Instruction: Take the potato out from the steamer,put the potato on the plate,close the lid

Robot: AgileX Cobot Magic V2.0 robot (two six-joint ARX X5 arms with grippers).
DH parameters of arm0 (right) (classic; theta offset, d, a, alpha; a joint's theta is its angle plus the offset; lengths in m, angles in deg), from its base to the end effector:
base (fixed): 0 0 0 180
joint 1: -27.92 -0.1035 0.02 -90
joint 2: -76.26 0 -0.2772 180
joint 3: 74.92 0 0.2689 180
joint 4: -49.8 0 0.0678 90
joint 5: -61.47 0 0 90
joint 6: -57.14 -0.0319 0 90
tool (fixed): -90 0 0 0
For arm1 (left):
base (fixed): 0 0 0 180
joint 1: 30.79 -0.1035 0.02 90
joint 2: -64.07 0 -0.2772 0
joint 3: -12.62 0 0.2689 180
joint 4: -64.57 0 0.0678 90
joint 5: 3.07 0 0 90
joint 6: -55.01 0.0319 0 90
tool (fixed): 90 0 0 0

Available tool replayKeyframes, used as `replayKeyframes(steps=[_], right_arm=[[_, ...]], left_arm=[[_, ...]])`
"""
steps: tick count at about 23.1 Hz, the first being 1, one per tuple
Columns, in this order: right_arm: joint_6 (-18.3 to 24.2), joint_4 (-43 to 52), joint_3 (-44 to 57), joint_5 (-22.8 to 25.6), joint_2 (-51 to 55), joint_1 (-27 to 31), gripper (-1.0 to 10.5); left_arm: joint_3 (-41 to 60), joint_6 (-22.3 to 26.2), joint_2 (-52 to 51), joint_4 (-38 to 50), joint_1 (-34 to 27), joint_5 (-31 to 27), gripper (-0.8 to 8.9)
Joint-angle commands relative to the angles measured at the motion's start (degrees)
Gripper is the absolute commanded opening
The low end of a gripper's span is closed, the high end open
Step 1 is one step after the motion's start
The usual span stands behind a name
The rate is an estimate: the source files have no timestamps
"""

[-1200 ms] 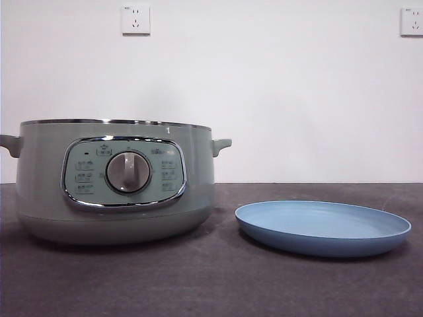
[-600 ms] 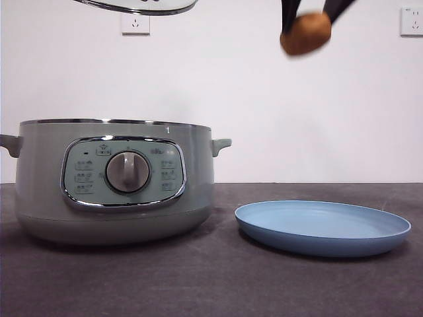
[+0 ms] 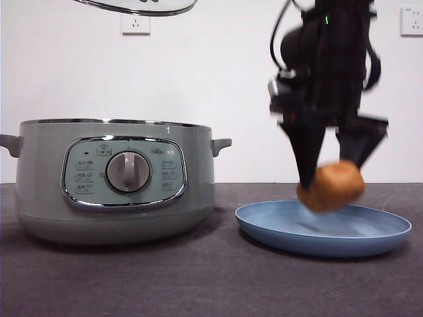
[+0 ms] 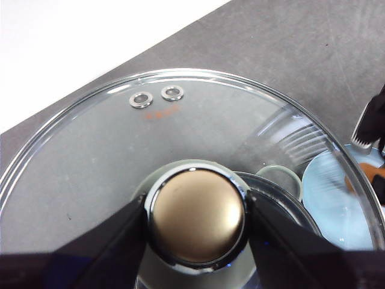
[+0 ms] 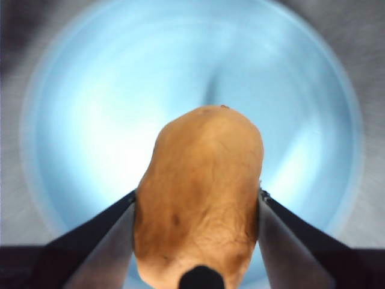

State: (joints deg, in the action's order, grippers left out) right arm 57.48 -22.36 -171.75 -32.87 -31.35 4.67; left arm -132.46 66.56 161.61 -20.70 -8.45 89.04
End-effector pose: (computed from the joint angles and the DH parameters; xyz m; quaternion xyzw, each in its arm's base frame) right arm 0.3484 0.1523 0.2186 -0.1109 0.6527 0.1806 0.7274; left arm 0.2925 -0.1215 0.5157 0.1496 0.2965 -0.2314 0.9144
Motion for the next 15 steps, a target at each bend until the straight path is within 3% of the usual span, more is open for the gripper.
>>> replayKeyframes(steps=[1, 6, 12, 15], right_arm=[[-1.03, 6.58, 6.19, -0.11, -0.37, -0.13, -0.1], [-0.96, 9.14, 10.19, -0.09, -0.37, -0.11, 0.3], [-0.94, 9.29, 10.14, -0.04, -0.11, -0.11, 4.8], [-0.94, 9.25, 9.77, -0.04, 0.55, -0.11, 5.0]], left_arm=[[-0.63, 0.76, -0.55, 2.21, 0.04, 0.07, -0.08], [-0.63, 0.74, -0.55, 2.01, 0.04, 0.09, -0.08], [-0.63, 0.72, -0.55, 1.95, 0.04, 0.09, -0.08], [-0.63, 0.74, -0.55, 1.95, 0.04, 0.09, -0.08]])
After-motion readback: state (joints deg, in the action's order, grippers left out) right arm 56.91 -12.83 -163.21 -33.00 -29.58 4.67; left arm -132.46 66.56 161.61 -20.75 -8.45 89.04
